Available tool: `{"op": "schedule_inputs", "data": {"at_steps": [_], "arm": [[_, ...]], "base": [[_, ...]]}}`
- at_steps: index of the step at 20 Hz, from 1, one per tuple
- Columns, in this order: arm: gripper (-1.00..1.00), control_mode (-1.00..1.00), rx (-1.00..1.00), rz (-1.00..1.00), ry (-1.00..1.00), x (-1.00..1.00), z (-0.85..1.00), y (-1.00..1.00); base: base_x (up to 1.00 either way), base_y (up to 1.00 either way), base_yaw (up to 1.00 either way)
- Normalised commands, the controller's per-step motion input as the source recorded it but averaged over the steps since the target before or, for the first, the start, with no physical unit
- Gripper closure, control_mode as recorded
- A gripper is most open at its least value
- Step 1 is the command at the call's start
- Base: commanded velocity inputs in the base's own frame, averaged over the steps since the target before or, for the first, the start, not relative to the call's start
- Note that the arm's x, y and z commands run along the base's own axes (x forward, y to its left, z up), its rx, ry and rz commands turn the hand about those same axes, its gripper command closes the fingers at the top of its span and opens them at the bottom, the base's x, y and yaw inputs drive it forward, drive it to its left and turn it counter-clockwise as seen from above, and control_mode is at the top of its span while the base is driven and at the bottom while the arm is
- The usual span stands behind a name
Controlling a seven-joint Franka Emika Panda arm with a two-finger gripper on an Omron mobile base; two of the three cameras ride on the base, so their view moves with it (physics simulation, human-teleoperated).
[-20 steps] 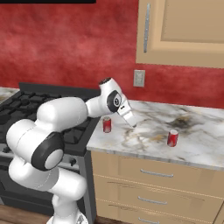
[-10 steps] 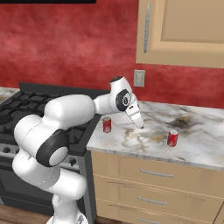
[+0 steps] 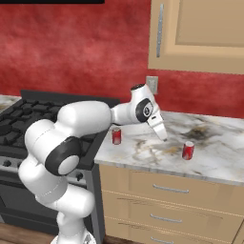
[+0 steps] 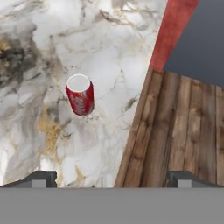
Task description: Four empty soda cans are scattered around the kitchen. Gather all the cans and cluster them next to the stove for recycling.
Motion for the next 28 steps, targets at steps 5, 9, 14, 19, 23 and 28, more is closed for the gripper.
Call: {"op": "schedule_inputs", "data": {"at_steps": [5, 9, 14, 19, 23, 28], "arm": [[-1.0, -1.0, 0.02, 0.0, 0.04, 0.0, 0.0, -0.37], [-1.0, -1.0, 0.06, 0.0, 0.03, 0.0, -0.05, -0.35], [-1.0, -1.0, 0.11, 0.0, 0.01, 0.01, -0.09, -0.31], [-1.0, -1.0, 0.11, 0.02, 0.0, 0.05, -0.11, -0.31], [-1.0, -1.0, 0.07, 0.04, -0.01, 0.15, -0.13, -0.21], [-1.0, -1.0, 0.04, 0.09, -0.07, 0.2, -0.19, -0.1]], "base": [[0.0, 0.0, 0.0], [0.0, 0.0, 0.0], [0.0, 0.0, 0.0], [0.0, 0.0, 0.0], [0.0, 0.0, 0.0], [0.0, 0.0, 0.0]]}}
